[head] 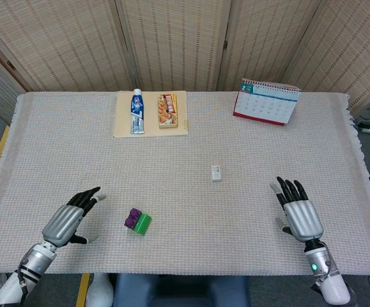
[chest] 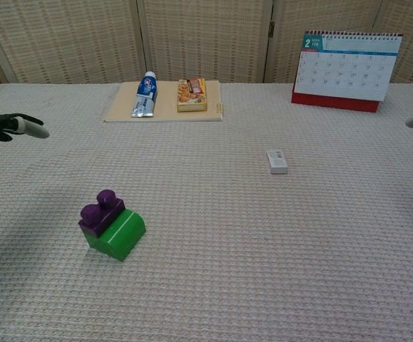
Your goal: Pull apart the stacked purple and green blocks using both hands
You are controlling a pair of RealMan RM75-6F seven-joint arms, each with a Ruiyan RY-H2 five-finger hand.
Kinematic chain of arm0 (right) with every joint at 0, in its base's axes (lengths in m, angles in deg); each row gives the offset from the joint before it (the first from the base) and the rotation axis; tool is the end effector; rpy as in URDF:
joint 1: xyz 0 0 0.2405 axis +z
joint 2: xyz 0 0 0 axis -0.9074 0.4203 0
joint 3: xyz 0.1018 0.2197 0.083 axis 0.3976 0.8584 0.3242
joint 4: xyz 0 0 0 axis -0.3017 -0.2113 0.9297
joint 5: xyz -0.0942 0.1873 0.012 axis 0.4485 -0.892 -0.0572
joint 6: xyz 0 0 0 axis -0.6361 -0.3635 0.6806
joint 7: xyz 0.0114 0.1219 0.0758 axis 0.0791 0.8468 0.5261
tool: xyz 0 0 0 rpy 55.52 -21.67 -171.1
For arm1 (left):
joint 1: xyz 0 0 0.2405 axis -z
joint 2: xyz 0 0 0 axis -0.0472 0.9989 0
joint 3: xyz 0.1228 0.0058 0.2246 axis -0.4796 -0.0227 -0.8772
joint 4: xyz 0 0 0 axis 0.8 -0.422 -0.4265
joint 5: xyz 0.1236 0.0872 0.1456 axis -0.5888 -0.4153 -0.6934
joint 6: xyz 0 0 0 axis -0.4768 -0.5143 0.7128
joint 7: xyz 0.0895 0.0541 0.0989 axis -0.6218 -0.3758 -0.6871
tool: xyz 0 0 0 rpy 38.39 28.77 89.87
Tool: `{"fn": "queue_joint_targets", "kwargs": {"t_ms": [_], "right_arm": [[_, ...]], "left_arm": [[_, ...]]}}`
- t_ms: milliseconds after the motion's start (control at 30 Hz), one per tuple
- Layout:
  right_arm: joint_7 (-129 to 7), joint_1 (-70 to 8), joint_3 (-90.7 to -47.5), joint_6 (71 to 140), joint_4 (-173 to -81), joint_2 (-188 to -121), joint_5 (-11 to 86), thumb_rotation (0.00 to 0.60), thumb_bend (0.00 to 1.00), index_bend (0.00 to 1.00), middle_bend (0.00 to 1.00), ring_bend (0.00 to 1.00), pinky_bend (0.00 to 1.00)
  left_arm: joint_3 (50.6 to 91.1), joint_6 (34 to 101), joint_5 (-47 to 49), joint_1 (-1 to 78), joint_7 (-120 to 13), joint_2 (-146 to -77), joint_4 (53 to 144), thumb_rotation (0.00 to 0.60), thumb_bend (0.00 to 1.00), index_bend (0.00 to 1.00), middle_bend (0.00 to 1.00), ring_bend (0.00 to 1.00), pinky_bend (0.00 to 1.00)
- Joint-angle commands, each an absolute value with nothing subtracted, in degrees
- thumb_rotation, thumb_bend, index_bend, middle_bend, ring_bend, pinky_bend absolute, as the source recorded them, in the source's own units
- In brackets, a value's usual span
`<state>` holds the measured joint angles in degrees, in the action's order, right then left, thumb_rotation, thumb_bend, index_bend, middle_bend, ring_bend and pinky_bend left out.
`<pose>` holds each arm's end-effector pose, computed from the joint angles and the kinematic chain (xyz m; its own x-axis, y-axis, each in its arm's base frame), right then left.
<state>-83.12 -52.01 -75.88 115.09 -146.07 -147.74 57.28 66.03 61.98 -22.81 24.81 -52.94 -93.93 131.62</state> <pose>-0.2647 -0.2179 0.0643 0.5149 -0.1350 0.8466 -0.8542 -0.1642 0.4933 -0.2113 0.2358 0.0759 0.2725 0.3907 0.8792 0.9395 -0.3052 -0.1556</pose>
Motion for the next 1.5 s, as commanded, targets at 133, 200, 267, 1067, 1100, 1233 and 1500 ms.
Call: {"fn": "queue_joint_targets", "kwargs": {"t_ms": [133,200,267,1067,1100,1233,1500], "right_arm": [[-79.4,-52.0,-75.9,115.9,-145.8,-147.0,58.2,0.600,0.35,0.02,0.00,0.00,0.00],[-79.2,-52.2,-75.6,116.6,-145.3,-147.1,58.0,0.600,0.35,0.02,0.00,0.00,0.00],[-79.7,-52.2,-75.4,116.2,-145.1,-147.2,56.8,0.600,0.35,0.02,0.00,0.00,0.00],[-79.6,-51.5,-75.9,115.1,-146.5,-146.2,55.6,0.600,0.35,0.02,0.00,0.00,0.00],[-79.6,-51.5,-76.0,115.2,-146.5,-146.3,55.6,0.600,0.35,0.02,0.00,0.00,0.00],[-79.4,-51.5,-76.5,115.1,-146.8,-146.1,56.3,0.600,0.35,0.02,0.00,0.00,0.00],[-79.5,-51.5,-76.6,115.1,-146.7,-146.1,56.0,0.600,0.35,0.02,0.00,0.00,0.00]], "left_arm": [[68.1,50.3,-11.5,33.3,-56.1,-97.5,135.9,0.600,0.24,0.17,0.00,0.00,0.09],[68.3,49.8,-8.9,34.6,-59.1,-99.0,136.1,0.600,0.24,0.16,0.00,0.00,0.08],[68.8,50.6,-6.5,35.6,-61.5,-100.7,136.1,0.600,0.24,0.15,0.00,0.00,0.07],[66.6,56.1,12.2,44.6,-85.9,-106.1,134.6,0.600,0.24,0.14,0.00,0.00,0.05],[66.7,56.4,12.5,44.7,-85.9,-106.3,134.7,0.600,0.24,0.15,0.00,0.00,0.05],[66.3,56.5,13.7,45.6,-86.2,-106.8,133.9,0.600,0.24,0.16,0.00,0.00,0.05],[65.4,57.5,13.8,45.9,-85.3,-107.3,132.0,0.600,0.24,0.23,0.00,0.00,0.05]]}}
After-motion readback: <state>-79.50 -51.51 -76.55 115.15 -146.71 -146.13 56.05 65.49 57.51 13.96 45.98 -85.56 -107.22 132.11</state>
